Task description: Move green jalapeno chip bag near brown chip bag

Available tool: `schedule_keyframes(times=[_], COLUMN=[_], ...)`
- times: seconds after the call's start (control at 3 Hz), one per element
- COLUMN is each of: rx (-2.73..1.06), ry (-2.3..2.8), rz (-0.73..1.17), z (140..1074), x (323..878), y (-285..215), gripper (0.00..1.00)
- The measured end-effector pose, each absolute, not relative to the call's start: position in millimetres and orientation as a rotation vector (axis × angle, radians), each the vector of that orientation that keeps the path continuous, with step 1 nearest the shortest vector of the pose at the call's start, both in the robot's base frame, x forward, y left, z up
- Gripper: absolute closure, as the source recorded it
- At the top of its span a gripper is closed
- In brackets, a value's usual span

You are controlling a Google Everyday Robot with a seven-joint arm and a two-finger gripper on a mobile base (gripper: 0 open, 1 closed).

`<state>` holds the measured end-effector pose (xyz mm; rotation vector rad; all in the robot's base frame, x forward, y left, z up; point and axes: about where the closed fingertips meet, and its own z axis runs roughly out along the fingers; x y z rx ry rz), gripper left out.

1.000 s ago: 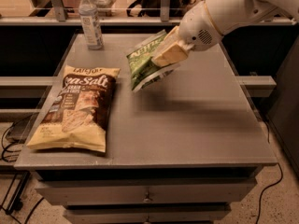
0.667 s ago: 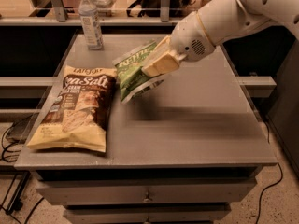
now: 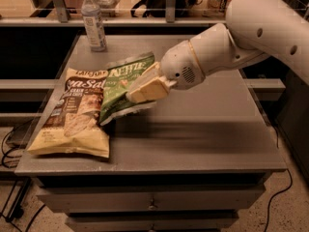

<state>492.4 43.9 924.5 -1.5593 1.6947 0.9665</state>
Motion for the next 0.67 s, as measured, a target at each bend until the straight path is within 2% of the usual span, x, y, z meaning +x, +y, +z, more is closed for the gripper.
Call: schedule_keyframes(times=[0.33,0.67], rx=[-1.564,-1.567], ry=[1.693,1.691], rz=[0.973,0.975], z=[924.2,924.5], x=[490.2,489.1], y=[46.5,48.2], gripper=[0.13,0.00])
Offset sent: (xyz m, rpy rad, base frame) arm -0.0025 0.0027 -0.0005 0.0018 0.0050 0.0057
